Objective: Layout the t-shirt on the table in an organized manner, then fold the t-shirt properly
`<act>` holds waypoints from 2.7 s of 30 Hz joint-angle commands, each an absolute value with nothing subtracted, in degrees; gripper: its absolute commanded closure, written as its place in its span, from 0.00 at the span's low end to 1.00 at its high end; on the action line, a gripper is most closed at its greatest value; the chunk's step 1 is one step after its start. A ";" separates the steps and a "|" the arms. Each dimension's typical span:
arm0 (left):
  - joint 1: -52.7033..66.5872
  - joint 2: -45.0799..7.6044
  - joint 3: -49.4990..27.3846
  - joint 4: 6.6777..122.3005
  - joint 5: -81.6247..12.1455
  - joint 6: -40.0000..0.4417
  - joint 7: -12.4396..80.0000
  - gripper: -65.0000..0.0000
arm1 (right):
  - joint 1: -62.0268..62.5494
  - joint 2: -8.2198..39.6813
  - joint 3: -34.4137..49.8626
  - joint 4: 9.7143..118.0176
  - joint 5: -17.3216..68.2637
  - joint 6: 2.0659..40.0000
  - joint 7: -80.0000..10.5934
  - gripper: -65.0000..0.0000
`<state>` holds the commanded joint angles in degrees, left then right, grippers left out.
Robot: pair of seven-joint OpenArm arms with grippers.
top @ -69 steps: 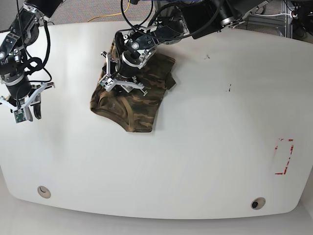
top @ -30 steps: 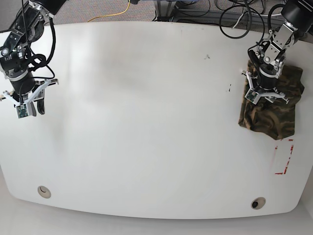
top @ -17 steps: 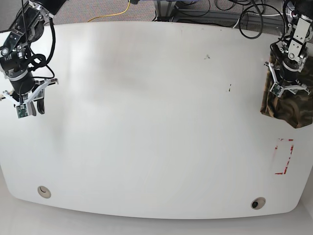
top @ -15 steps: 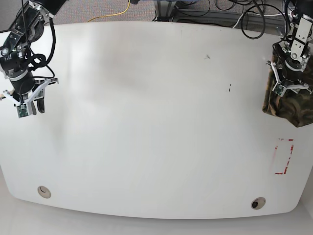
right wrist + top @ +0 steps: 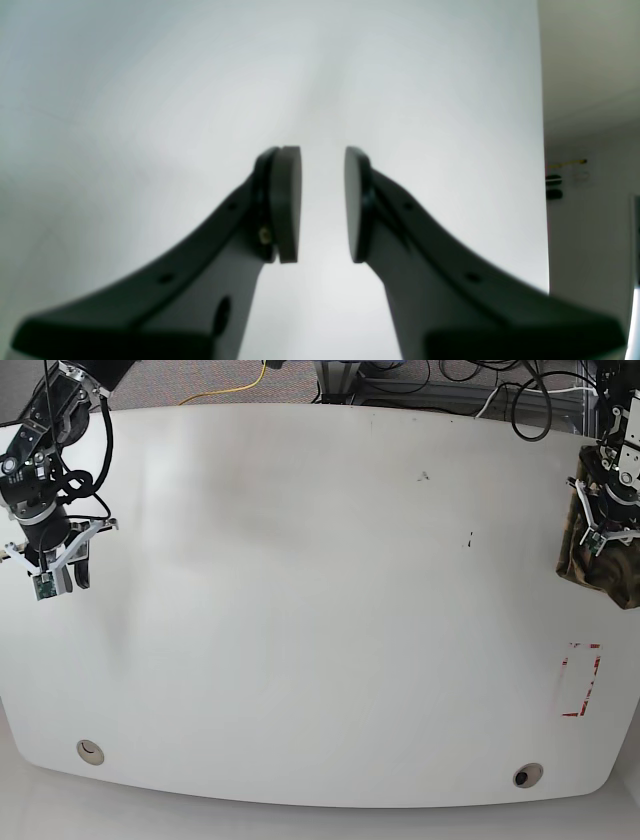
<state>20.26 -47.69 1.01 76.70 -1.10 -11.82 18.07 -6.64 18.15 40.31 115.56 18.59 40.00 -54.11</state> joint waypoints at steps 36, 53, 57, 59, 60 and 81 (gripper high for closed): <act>14.90 -11.82 -3.74 99.30 4.18 -11.30 -0.40 0.66 | -8.92 6.99 33.10 106.07 -5.58 40.00 -12.62 0.79; 45.32 -10.42 -3.56 102.20 6.29 -7.16 -16.57 0.66 | -35.91 5.67 32.92 105.27 6.99 40.00 -0.66 0.79; 53.85 -10.33 -3.47 104.92 6.29 -7.16 -16.57 0.66 | -43.30 4.00 32.84 105.36 11.12 40.00 -0.57 0.79; 58.51 -10.24 -3.47 105.89 6.29 -7.16 -16.57 0.66 | -46.90 2.77 33.01 105.63 12.44 40.00 -0.57 0.79; 60.88 -10.24 -3.56 106.15 6.29 -7.16 -16.57 0.66 | -48.75 2.24 33.01 105.63 12.97 40.00 -0.57 0.79; 65.45 -10.24 -0.31 73.36 6.64 -7.16 -16.31 0.66 | -64.22 3.65 21.76 86.20 9.19 40.00 -0.66 0.79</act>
